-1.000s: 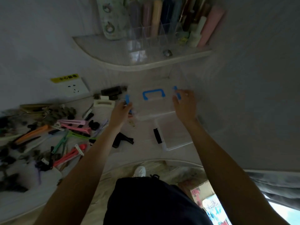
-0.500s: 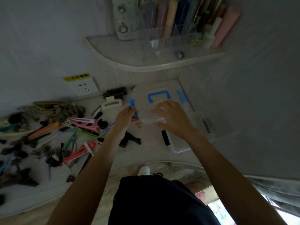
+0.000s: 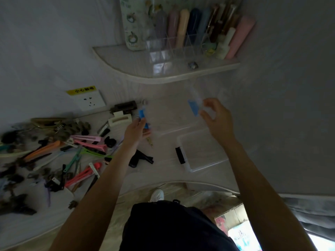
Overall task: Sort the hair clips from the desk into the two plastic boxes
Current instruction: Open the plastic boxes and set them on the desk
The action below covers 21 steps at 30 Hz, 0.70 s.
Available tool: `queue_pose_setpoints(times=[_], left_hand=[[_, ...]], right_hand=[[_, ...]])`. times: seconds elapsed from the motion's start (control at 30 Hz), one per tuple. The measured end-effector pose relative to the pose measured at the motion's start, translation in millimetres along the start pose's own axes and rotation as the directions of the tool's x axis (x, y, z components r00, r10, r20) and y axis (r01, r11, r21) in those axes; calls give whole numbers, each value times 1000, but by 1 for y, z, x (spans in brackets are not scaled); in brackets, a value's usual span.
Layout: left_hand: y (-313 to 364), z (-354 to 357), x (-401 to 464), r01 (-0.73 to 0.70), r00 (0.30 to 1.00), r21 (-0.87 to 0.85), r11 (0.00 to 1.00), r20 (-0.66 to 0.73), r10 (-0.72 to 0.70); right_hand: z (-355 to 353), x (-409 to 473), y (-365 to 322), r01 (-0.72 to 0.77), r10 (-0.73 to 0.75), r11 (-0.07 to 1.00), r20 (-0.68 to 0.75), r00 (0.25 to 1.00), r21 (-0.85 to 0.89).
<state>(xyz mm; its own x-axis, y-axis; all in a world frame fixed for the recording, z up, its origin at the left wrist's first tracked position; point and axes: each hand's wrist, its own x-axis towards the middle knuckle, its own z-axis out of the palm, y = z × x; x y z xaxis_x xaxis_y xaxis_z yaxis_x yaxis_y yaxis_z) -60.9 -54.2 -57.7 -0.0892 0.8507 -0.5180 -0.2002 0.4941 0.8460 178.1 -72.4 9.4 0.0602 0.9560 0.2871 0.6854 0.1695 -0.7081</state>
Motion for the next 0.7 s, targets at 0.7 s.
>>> queue_pose_setpoints(times=[0.7], left_hand=[[0, 36, 9, -96, 993, 170, 981, 79, 83]], right_hand=[[-12, -28, 24, -238, 127, 838, -249, 960, -491]])
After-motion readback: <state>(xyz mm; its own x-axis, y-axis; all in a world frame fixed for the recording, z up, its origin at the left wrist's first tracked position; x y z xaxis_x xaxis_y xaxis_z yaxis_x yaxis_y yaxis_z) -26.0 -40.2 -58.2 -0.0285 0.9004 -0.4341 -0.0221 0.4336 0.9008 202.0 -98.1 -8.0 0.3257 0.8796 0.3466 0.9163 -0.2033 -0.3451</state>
